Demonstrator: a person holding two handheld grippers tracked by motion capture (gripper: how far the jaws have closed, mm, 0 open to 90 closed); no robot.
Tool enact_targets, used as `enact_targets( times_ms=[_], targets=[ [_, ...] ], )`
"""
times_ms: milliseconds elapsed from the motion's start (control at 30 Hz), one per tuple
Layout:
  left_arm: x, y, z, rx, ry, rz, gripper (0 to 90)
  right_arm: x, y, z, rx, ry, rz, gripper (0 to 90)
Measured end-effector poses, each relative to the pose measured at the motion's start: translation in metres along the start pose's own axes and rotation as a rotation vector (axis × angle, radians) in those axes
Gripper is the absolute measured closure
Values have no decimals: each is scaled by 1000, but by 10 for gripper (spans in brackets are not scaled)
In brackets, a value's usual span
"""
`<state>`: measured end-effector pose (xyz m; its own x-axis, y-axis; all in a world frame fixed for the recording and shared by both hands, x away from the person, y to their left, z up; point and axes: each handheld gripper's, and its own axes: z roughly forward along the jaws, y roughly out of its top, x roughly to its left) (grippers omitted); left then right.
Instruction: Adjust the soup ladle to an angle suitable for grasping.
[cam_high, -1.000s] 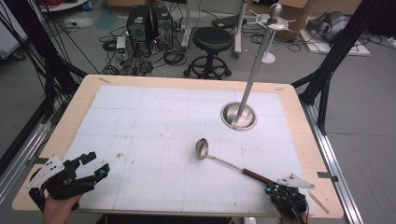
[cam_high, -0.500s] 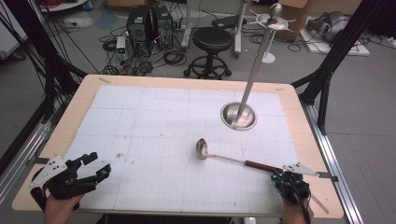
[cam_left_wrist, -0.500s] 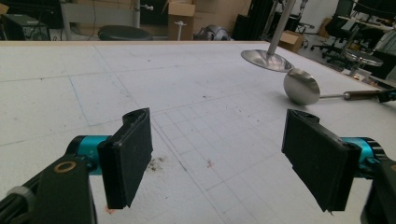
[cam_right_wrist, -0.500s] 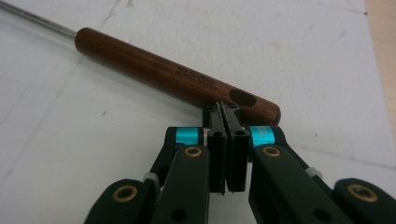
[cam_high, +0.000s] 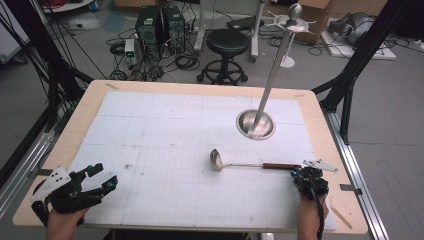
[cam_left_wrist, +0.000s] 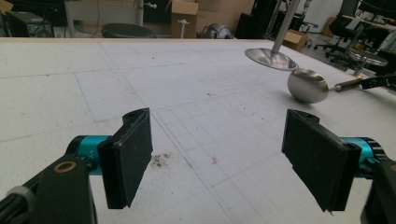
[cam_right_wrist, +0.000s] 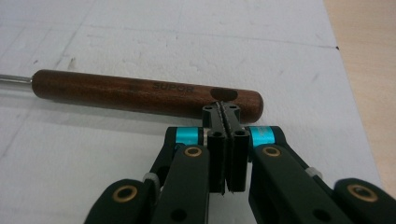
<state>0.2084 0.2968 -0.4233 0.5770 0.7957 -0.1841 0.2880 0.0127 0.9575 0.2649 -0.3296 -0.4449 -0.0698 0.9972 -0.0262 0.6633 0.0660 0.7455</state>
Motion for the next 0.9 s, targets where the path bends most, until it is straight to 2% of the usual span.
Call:
enact_targets(
  times_ms=[200,267,367,400,467,633,767,800,833,867,900],
  targets=[
    [-1,-1,0,6,6,-1,249,2,10,14,-6,-10,25,890],
    [0,-1,0,6,7,-1,249,2,15,21,-11,-12,55,890],
    [1,-1,0,10,9,-6,249,3,17,23,-12,-14,66,890],
    [1,-1,0,7,9,-8,249,6,18,22,-20,1,61,890],
    [1,-1,-1,4,7,-9,249,15,19,21,-34,16,16,890],
    [0,0,-1,-2,2,-7,250,44,29,17,-58,114,-22,890],
    [0,0,-1,1,-1,-7,251,78,39,19,-67,207,-79,890],
    [0,0,-1,2,-1,-6,252,90,42,21,-64,233,-100,890],
    [0,0,-1,0,-1,-8,252,107,46,26,-51,267,-125,889],
    [1,0,-1,0,0,-7,252,113,47,28,-42,276,-139,889],
    [1,0,-1,-1,0,-8,252,113,47,28,-42,276,-139,889]
  ],
)
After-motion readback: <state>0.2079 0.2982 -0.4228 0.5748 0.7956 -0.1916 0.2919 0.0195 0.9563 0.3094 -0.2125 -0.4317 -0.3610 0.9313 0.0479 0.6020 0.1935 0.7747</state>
